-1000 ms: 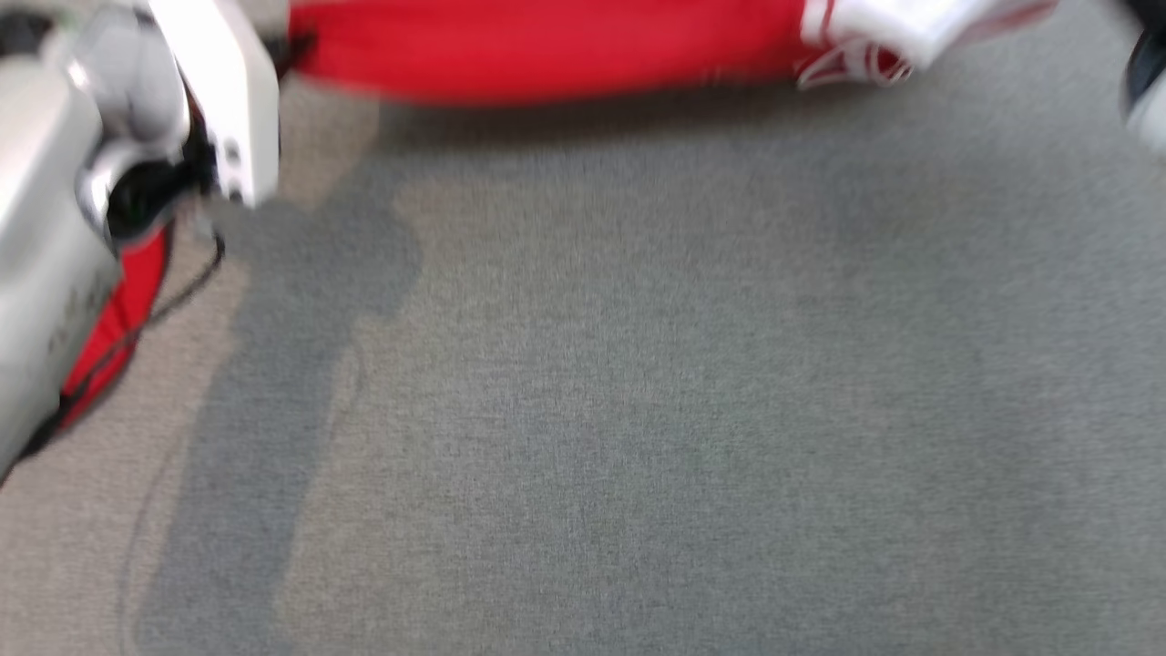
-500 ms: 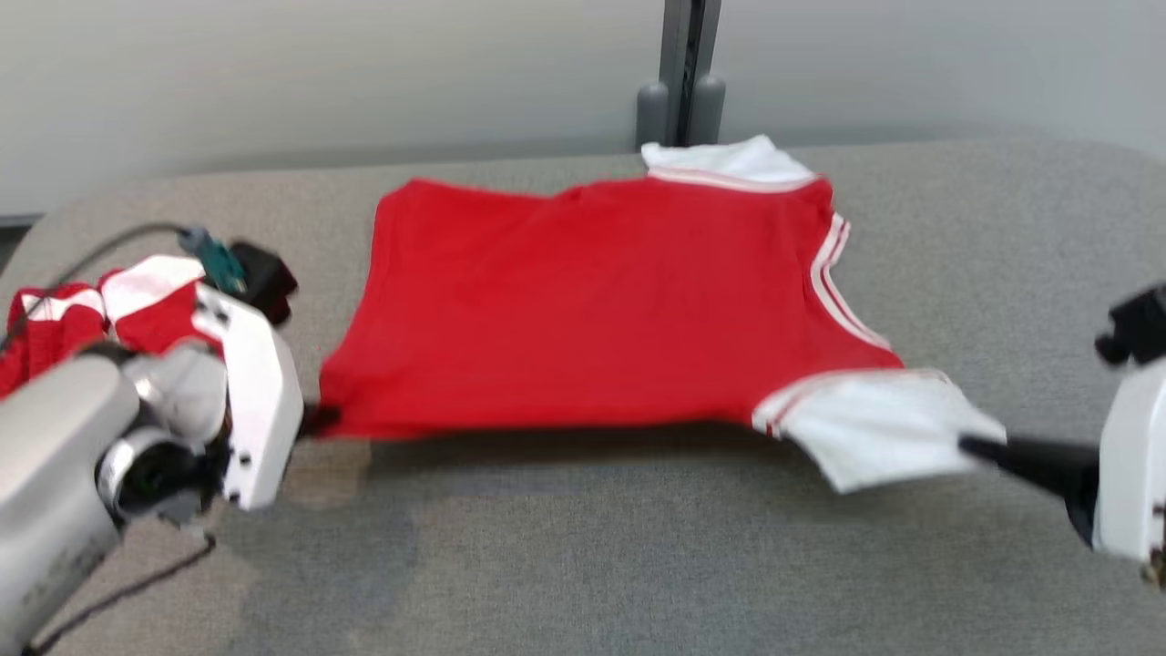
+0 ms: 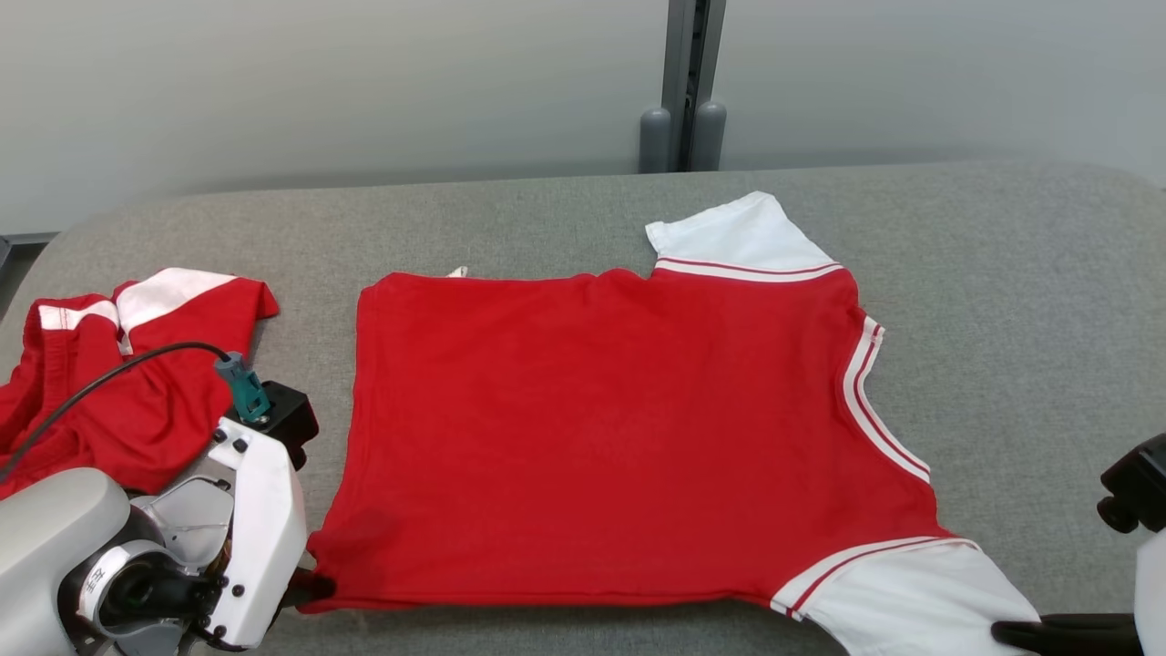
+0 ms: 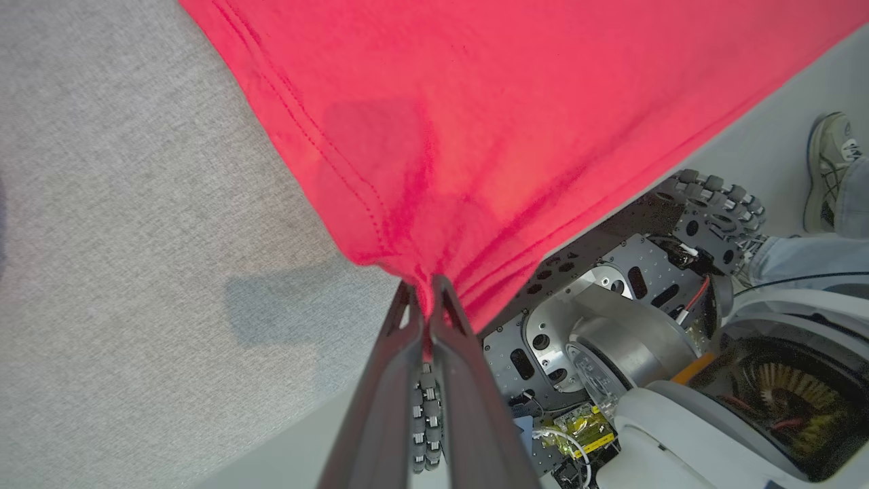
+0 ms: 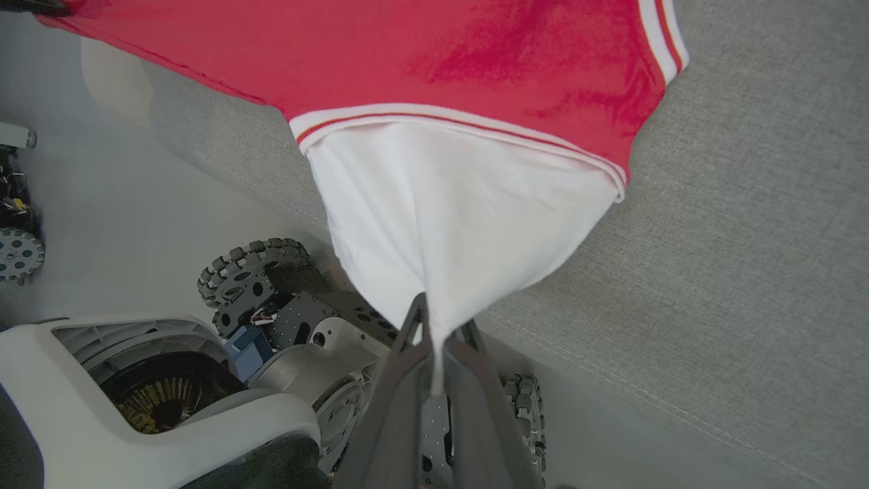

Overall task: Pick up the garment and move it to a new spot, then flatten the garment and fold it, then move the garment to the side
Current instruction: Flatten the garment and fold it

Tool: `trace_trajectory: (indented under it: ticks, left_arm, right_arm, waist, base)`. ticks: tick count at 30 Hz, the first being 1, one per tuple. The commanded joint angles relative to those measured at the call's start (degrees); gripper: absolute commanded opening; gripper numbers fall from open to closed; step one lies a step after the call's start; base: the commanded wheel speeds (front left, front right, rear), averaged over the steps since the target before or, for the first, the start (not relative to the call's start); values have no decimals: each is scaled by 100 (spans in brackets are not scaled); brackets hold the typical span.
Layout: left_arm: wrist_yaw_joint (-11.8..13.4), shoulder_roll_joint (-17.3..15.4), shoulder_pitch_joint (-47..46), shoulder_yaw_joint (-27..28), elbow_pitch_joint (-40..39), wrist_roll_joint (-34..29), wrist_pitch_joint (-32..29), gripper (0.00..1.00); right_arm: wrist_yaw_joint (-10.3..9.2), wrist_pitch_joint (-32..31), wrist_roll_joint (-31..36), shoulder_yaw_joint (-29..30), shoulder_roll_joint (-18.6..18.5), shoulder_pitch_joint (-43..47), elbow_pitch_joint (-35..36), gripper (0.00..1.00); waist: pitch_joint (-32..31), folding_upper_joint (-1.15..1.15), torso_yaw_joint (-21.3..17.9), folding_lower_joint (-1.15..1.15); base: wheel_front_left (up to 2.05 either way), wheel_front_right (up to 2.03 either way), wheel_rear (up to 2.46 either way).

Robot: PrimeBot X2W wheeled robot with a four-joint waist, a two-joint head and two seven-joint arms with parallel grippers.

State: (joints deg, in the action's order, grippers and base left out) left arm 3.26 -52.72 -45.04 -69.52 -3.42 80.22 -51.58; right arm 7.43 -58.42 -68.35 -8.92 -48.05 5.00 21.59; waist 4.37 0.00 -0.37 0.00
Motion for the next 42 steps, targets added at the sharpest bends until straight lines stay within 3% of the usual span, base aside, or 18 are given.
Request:
trace_trajectory:
  ticks: [1, 7, 15, 25, 33, 34, 35, 36, 37, 42]
  left_arm:
    - [77, -21, -96, 30, -69, 34, -97, 0]
    - [155, 149, -534, 111, 59, 219, -642, 0]
    - [144, 646, -1312, 291, 766, 362, -1210, 0]
    - [119, 1171, -1812, 356, 1590, 265, -1366, 0]
    - [85, 1501, -2007, 546, 2179, 375, -1202, 0]
    - [90, 1542, -2012, 567, 2249, 361, -1146, 14]
    - [87, 1580, -2002, 579, 2321, 346, -1089, 60]
    - [91, 1621, -1979, 589, 2386, 336, -1029, 100]
    - [112, 1656, -1949, 615, 2455, 336, -965, 100]
    - [4, 1752, -1862, 713, 2635, 311, -665, 100]
  right_arm:
    - [12, -270, 142, 255, 220, 32, 121, 0]
    - [12, -1476, 548, 931, 1159, -575, 40, 0]
    - [12, -2812, 1554, 1550, 2517, -2307, -741, 0]
    - [12, -3089, 2562, 1859, 3576, -3696, -1665, 0]
    - [12, -2831, 2966, 2006, 3909, -4248, -2098, 0]
    - [12, -2769, 2989, 1999, 3930, -4280, -2133, 0]
    - [12, -2691, 3014, 2002, 3947, -4295, -2167, 24]
    - [12, -2617, 3039, 1996, 3954, -4301, -2193, 55]
    - [12, -2555, 3069, 1984, 3956, -4302, -2226, 100]
    - [12, -2006, 2994, 1920, 3935, -4311, -2276, 100]
  waist:
    - [97, 0, -1, 0]
    - [483, 0, 14, 0]
    - [1080, 0, 12, 0]
    - [1498, 0, 30, 0]
    - [1687, 0, 67, 0]
    - [1687, 0, 68, 0]
    - [1680, 0, 68, 0]
    - [1661, 0, 68, 0]
    - [1640, 0, 67, 0]
    - [1451, 0, 61, 0]
  base:
    - [0, 0, 0]
    - [0, 0, 0]
    - [0, 0, 0]
    - [0, 0, 0]
    - [0, 0, 0]
    - [0, 0, 0]
    - [0, 0, 0]
    - [0, 0, 0]
    - [0, 0, 0]
    - [0, 0, 0]
